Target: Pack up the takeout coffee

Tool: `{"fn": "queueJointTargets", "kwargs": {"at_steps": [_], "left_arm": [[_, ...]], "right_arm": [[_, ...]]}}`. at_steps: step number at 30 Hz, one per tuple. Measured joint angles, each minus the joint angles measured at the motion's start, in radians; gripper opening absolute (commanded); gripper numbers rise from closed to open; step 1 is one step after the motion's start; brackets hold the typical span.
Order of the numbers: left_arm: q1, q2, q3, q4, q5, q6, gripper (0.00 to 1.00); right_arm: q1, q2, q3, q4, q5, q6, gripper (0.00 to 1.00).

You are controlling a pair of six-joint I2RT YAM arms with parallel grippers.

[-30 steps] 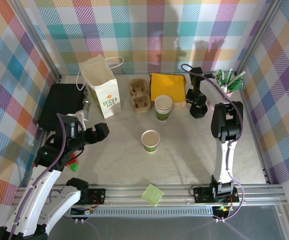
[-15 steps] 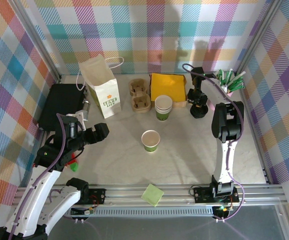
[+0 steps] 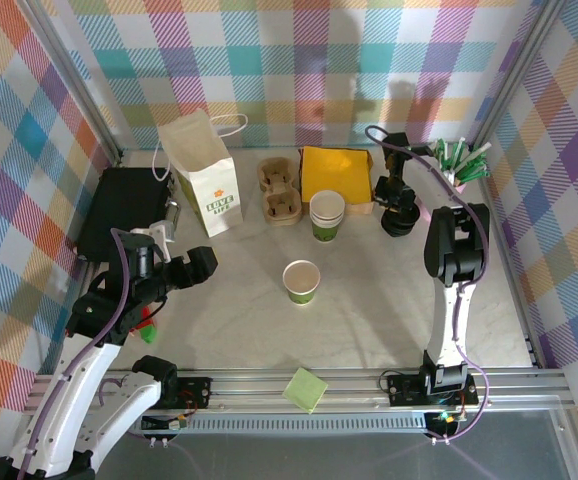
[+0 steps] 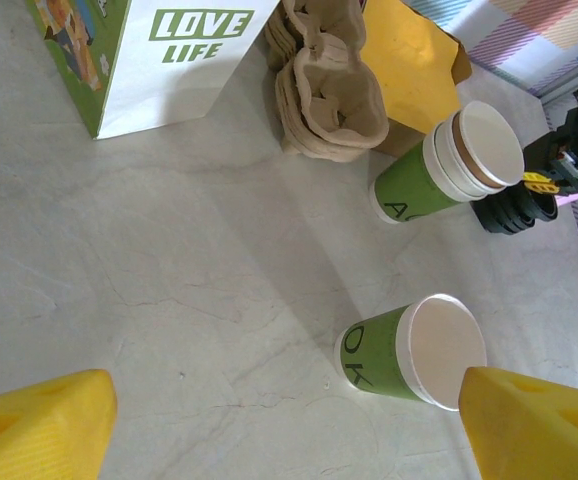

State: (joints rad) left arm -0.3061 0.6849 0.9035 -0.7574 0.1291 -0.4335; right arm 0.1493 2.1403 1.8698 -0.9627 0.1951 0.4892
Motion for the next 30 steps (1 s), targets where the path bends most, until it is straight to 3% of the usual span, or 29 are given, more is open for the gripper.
{"fn": "queueJointTargets", "kwargs": {"at_steps": [9, 18, 25, 30], "left_arm": [[-0.001, 0.000, 0.034, -0.002, 0.011, 0.000, 0.88], [-0.039, 0.014, 0.103, 0.044, 0.076, -0.020, 0.87], [-0.135, 0.081, 0.130, 0.126, 0.087, -0.053, 0.87], [-0.275, 0.181, 0.144, 0.214, 0.063, -0.063, 0.87]], "right_arm": [[0.000, -0.288, -0.100, 0.021, -0.109, 0.003, 0.11], [0.000, -0.552, -0.187, 0.074, -0.413, 0.085, 0.11], [0.025, -0.679, -0.386, 0.192, -0.653, 0.245, 0.11], [0.124, -0.739, -0.507, 0.288, -0.729, 0.358, 0.11]]}}
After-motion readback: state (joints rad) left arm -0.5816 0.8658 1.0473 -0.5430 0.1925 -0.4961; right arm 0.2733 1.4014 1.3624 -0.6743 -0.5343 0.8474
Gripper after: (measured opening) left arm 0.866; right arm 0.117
